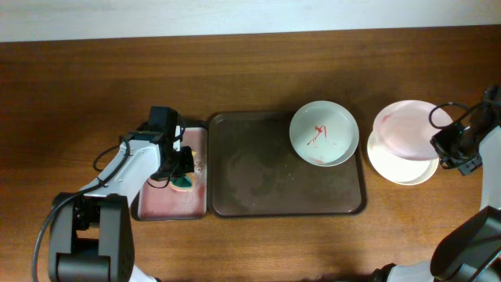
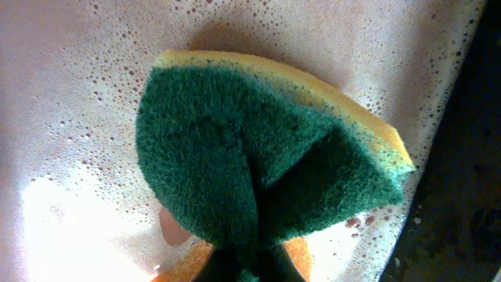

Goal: Clean dirty plates on tray and stack at the side
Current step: 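Lift the scrubbed plate with the right gripper and stack it on the right plate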

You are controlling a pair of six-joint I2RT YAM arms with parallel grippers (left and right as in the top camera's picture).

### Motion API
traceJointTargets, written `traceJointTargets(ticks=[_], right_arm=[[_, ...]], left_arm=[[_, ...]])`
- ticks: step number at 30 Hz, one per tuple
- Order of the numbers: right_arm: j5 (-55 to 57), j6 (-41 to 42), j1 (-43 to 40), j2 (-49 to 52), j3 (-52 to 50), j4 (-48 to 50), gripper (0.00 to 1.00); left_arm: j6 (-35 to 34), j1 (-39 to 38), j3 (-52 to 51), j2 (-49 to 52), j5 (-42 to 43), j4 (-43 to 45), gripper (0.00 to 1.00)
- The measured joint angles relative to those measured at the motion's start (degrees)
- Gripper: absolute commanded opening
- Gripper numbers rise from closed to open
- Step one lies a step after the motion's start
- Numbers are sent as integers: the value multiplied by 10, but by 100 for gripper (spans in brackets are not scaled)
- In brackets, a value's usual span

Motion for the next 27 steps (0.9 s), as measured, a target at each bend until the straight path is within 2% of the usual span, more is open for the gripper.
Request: traceJointTargets(ticks=[2, 3, 4, 5, 11, 14, 21, 27], right_arm=[[0, 0, -7, 0, 0, -1, 4], [0, 0, -7, 0, 0, -1, 10], [0, -1, -7, 0, 0, -1, 20], [0, 0, -7, 0, 0, 0, 24], [-6, -2, -7, 0, -11, 9, 33], [-42, -21, 0, 0, -22, 14, 43], [-77, -81, 137, 0, -76, 36, 48], [-80, -82, 246, -2, -171, 166, 51]], left_arm=[[0, 0, 0, 0, 0, 0, 0], [0, 0, 0, 0, 0, 0, 0], [0, 0, 0, 0, 0, 0, 0], [0, 0, 0, 0, 0, 0, 0], [0, 0, 0, 0, 0, 0, 0], [0, 0, 0, 0, 0, 0, 0], [0, 0, 0, 0, 0, 0, 0], [0, 0, 0, 0, 0, -1, 0]])
